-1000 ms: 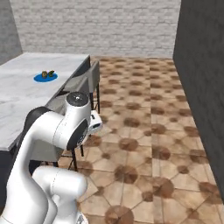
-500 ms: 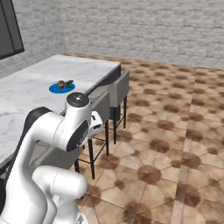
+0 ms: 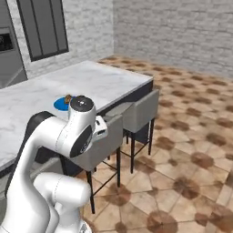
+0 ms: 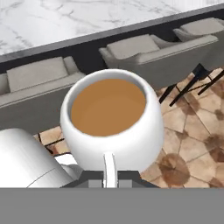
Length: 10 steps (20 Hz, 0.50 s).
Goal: Pick up the brewed coffee from the coffee machine and place it next to the breakfast plate on the dining counter.
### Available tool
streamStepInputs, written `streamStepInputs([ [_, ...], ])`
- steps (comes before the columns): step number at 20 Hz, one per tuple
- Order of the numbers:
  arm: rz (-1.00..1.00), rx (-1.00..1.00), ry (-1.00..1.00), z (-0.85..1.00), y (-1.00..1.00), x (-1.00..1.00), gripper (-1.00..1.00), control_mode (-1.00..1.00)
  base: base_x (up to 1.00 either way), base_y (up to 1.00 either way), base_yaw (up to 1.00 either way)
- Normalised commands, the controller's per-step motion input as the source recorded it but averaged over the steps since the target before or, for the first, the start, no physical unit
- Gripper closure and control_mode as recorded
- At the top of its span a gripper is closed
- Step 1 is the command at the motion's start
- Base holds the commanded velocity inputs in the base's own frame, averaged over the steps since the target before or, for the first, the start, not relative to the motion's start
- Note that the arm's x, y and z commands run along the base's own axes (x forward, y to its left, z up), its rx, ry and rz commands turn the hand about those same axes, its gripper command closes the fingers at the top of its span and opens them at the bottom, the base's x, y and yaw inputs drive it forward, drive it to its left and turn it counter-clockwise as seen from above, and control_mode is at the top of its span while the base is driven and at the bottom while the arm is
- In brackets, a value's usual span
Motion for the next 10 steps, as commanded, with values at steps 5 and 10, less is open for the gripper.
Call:
streamStepInputs([
  [5,0.00,0.00,0.00,0.00,0.00,0.00,1.00,1.00,0.90,-0.41,0.48],
  [10,0.00,0.00,0.00,0.00,0.00,0.00,1.00,1.00,0.76,-0.62,0.51],
])
